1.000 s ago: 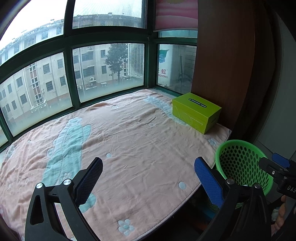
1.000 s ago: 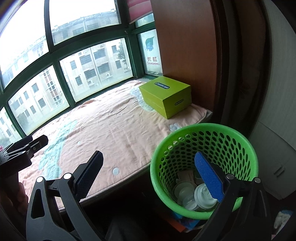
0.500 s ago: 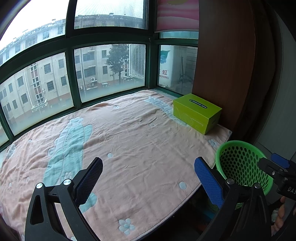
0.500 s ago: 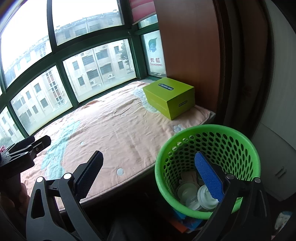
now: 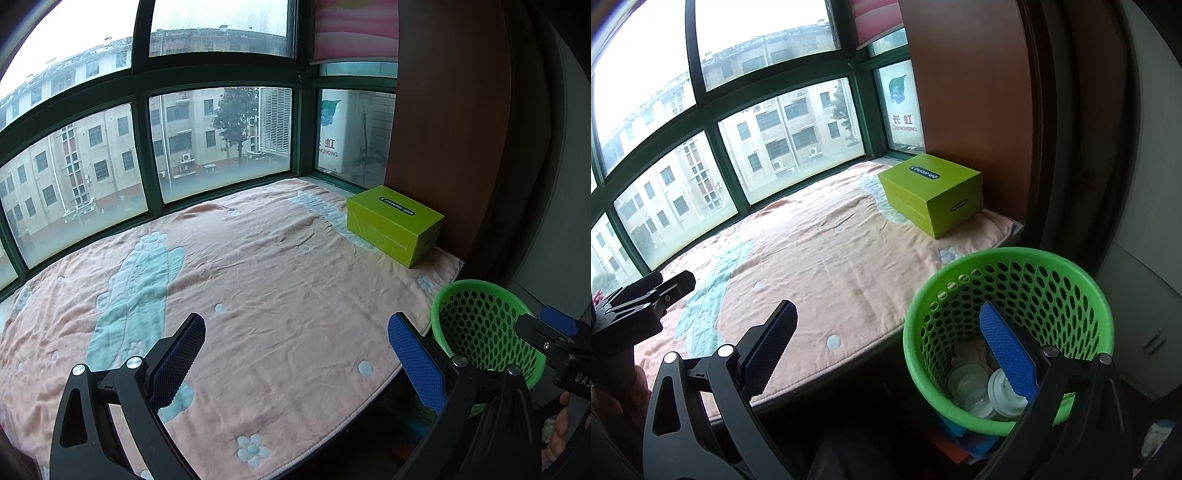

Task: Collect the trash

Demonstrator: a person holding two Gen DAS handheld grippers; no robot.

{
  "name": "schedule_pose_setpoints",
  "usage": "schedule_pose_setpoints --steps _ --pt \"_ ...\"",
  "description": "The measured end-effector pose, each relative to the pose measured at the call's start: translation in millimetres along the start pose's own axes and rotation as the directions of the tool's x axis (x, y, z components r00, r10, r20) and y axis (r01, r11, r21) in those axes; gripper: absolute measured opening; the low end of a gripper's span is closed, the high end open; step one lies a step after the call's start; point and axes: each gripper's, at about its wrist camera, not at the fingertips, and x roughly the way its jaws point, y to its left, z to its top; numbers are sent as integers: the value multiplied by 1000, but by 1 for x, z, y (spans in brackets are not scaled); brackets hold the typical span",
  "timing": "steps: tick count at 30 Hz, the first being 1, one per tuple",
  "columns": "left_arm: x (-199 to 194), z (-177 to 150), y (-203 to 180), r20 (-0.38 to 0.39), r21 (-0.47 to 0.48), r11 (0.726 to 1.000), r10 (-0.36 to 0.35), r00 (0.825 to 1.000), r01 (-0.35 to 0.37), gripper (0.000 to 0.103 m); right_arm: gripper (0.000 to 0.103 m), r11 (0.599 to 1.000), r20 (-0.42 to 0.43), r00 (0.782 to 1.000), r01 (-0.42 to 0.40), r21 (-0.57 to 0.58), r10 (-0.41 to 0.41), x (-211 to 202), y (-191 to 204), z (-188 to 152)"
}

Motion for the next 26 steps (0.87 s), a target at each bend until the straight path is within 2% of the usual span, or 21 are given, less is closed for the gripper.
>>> schedule_pose_setpoints --steps 26 --pt "1 -5 3 0 -16 999 33 999 -33 96 98 1000 -10 1000 -25 -14 25 4 10 -1"
